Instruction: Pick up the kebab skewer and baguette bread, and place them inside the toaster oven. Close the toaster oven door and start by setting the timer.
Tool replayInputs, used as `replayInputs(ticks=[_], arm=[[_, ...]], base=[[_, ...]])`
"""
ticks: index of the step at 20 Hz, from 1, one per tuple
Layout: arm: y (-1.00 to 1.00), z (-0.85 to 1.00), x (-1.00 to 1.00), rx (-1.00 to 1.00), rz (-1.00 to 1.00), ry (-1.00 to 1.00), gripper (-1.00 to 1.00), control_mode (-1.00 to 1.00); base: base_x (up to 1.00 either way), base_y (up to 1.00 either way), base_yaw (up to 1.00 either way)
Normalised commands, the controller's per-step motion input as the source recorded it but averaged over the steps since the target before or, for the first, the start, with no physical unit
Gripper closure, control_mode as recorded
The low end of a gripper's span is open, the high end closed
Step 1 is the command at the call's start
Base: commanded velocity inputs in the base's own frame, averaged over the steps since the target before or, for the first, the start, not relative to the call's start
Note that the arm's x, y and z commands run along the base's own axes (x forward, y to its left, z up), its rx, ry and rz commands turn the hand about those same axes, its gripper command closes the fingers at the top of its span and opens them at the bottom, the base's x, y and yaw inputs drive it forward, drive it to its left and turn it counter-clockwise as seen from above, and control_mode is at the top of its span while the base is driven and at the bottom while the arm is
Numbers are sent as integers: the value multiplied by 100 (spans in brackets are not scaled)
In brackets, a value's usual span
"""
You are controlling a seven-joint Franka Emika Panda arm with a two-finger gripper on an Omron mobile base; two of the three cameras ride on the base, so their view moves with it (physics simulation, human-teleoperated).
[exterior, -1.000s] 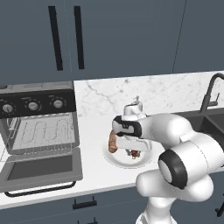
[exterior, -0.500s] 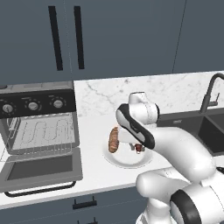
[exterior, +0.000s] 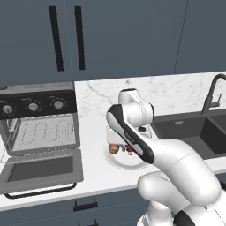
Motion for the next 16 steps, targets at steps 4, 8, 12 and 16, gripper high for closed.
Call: replayInputs(ticks=[4, 8, 12, 16], arm=[[66, 42, 0, 0, 16, 0, 100, -100], [79, 33, 0, 0, 16, 0, 100, -100], [94, 10, 0, 0, 17, -2, 100, -100], [88, 0, -6, 4, 18, -12, 100, -100]], base=[[0, 0, 0], [0, 0, 0], [0, 0, 0], [0, 0, 0]])
